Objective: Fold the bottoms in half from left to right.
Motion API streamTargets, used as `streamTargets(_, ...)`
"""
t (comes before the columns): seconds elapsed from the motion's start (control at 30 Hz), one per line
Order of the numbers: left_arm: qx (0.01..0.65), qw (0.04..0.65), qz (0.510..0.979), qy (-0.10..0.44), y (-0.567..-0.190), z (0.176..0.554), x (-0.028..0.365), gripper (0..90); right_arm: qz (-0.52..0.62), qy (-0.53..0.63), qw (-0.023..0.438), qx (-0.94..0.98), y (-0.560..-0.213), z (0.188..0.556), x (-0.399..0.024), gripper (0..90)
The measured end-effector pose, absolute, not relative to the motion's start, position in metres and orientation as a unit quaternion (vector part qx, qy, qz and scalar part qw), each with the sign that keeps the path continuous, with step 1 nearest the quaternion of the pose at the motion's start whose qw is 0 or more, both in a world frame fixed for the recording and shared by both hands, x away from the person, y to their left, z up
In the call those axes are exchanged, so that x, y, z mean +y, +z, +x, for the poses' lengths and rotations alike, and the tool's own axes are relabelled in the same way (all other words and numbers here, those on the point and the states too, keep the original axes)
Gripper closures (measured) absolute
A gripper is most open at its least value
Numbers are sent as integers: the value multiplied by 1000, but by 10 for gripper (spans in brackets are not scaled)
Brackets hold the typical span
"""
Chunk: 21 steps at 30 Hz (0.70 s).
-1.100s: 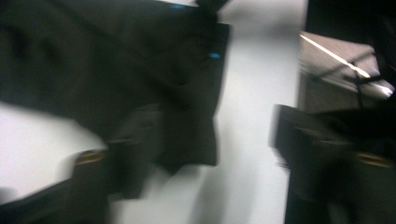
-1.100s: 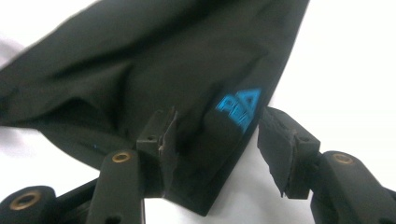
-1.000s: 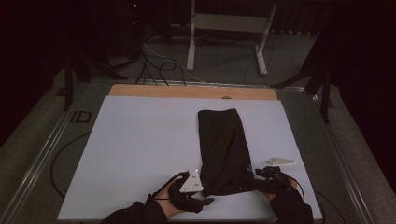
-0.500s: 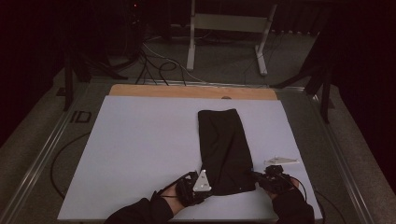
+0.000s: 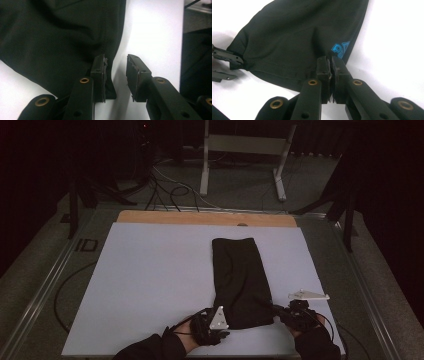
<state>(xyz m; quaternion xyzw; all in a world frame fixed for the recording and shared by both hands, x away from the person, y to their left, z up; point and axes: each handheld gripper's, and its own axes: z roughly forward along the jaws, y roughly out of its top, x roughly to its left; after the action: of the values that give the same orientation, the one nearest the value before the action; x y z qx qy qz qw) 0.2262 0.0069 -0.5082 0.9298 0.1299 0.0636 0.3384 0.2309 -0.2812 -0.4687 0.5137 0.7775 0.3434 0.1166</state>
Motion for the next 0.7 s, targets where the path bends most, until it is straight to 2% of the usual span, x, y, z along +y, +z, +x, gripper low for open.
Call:
streamTargets(0.1,133,342,928,72,-509,226,6,669,513,351,118,774,-464,230,-281,860)
streamTargets(0.27,138,333,928,100,-511,226,5,870,511,349,121,776,-463,228,-279,861)
streamTargets(0.4,122,317,932,122,-509,220,1,896,509,352,123,776,-461,227,-279,861)
streamTargets(0.53,121,314,934,118,-509,219,1,900,510,353,125,774,-460,227,-280,862)
streamTargets(0.7,124,309,939,89,-507,219,7,900,516,363,119,767,-458,224,-286,862)
